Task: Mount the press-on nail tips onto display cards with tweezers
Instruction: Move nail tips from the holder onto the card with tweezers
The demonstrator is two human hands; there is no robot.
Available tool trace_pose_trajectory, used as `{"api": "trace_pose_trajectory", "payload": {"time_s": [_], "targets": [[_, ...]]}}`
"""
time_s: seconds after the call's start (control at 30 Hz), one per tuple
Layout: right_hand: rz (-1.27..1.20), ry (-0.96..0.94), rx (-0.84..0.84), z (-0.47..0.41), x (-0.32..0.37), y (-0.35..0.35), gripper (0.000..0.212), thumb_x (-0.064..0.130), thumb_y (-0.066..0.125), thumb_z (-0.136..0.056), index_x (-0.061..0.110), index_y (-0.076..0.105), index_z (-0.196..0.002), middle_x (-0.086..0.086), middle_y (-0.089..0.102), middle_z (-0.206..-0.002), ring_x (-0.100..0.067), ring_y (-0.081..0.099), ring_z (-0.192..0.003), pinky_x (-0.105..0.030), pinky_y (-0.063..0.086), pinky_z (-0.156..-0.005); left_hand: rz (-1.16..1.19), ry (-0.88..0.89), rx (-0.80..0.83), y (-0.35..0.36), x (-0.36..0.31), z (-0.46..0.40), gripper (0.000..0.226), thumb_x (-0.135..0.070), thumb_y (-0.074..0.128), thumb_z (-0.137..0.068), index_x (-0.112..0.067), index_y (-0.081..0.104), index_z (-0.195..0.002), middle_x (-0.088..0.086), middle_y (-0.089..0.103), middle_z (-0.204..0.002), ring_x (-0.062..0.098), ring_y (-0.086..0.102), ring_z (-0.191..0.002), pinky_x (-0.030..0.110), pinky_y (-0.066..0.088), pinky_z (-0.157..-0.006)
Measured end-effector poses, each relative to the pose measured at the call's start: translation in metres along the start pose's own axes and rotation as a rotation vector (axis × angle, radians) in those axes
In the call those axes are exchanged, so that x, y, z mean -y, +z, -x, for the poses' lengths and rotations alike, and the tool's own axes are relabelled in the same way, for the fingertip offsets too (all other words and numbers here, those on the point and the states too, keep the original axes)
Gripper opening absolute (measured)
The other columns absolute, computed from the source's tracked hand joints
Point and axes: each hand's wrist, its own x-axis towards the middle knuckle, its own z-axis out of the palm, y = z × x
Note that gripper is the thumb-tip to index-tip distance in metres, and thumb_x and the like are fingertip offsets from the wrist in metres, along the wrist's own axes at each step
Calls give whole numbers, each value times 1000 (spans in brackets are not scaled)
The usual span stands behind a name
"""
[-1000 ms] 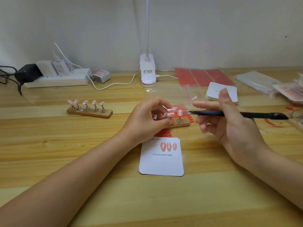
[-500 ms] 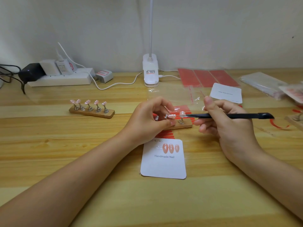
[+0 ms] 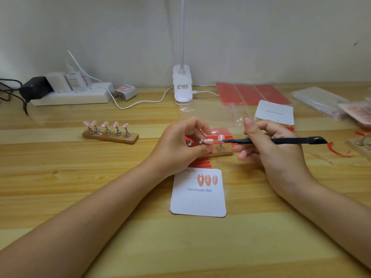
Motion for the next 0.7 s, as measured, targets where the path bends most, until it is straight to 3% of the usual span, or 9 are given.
{"api": "trace_pose_trajectory", "payload": {"time_s": [0.23, 0.7], "targets": [[-9, -6, 9, 0, -2, -1, 23, 35, 60, -74, 13, 56, -73, -7, 67, -54, -10, 59, -41, -17, 49, -45, -8, 3, 5, 0, 0, 0, 29, -2, 75, -72, -22, 56, -82, -12, 60, -66, -5, 51, -59, 6, 36, -58], [-4, -32, 44, 0, -2, 2, 22, 33, 58, -77, 12, 54, -73, -4, 66, -53, -11, 60, -43, -17, 50, -47, -23, -9, 23, 0, 1, -2, 30, -3, 75, -72, -24, 56, -81, -1, 64, -71, -4, 49, -56, 7, 35, -57]]}}
